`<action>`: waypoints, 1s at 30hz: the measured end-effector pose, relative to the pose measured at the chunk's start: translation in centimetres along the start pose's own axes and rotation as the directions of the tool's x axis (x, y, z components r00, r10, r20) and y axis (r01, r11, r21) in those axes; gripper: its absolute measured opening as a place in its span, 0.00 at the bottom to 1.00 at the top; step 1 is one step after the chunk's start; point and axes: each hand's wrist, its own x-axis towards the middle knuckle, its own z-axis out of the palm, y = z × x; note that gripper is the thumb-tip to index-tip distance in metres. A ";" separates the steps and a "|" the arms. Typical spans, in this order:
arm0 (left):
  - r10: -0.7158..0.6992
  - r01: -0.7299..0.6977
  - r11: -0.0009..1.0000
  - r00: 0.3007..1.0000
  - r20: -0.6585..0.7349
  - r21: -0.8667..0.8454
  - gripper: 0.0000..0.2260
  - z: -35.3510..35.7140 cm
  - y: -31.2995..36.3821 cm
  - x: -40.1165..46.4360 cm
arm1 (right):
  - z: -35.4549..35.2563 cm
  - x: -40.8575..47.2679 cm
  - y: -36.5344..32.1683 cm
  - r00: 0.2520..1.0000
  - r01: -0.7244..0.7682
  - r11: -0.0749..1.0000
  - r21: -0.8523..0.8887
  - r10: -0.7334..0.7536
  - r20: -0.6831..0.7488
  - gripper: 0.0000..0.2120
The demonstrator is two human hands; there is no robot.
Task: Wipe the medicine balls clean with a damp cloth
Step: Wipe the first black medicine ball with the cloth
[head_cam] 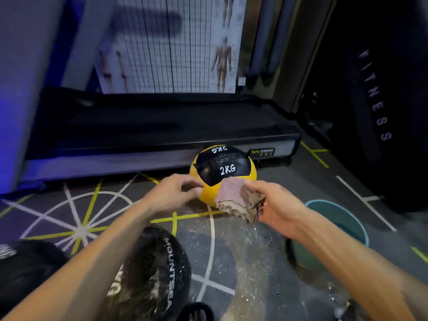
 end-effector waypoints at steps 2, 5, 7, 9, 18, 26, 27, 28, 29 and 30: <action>0.022 -0.023 0.996 1.000 -0.006 -0.081 0.06 -2.0 3.3 -3.6 | 1.7 -3.7 -0.2 0.998 0.047 0.999 0.016 -0.047 0.040 0.15; 0.047 -0.050 0.974 0.999 -0.017 -0.221 0.11 -3.1 6.7 -8.8 | 3.4 -8.1 0.1 0.988 0.081 0.996 0.042 -0.085 0.129 0.21; 0.024 -0.025 0.958 1.000 -0.007 -0.287 0.09 -2.3 7.9 -12.2 | 4.4 -10.8 1.1 0.976 0.094 0.995 0.017 -0.095 0.197 0.25; -0.012 0.017 0.929 1.000 0.016 -0.369 0.09 -1.3 8.5 -14.8 | 5.0 -12.9 2.0 0.961 0.104 0.993 0.062 -0.116 0.250 0.27; -0.152 0.210 0.895 0.973 0.172 -0.394 0.15 -3.3 10.1 -21.1 | 7.0 -16.0 4.1 0.890 0.103 0.979 0.179 -0.171 0.423 0.22; -0.243 0.201 0.918 0.967 -0.083 -0.343 0.07 -3.7 5.1 -25.4 | 11.2 -13.5 5.9 0.947 0.027 0.986 0.167 -0.079 0.311 0.13; -0.271 0.234 0.931 0.957 -0.100 -0.281 0.06 -3.7 3.4 -25.9 | 11.5 -12.7 6.4 0.968 0.032 0.989 0.146 -0.067 0.241 0.10; -0.292 0.272 0.948 0.950 -0.111 -0.167 0.05 -3.7 1.4 -26.4 | 11.8 -11.8 6.8 0.984 0.046 0.993 0.112 -0.065 0.166 0.09; -0.310 0.309 0.951 0.945 -0.105 -0.026 0.03 -3.8 -0.6 -26.9 | 12.0 -10.9 7.4 0.994 0.060 0.996 0.069 -0.066 0.087 0.08; -0.336 0.344 0.932 0.938 -0.081 0.117 0.02 -3.7 -2.4 -27.3 | 12.1 -10.1 7.8 0.997 0.072 0.997 0.024 -0.072 0.022 0.08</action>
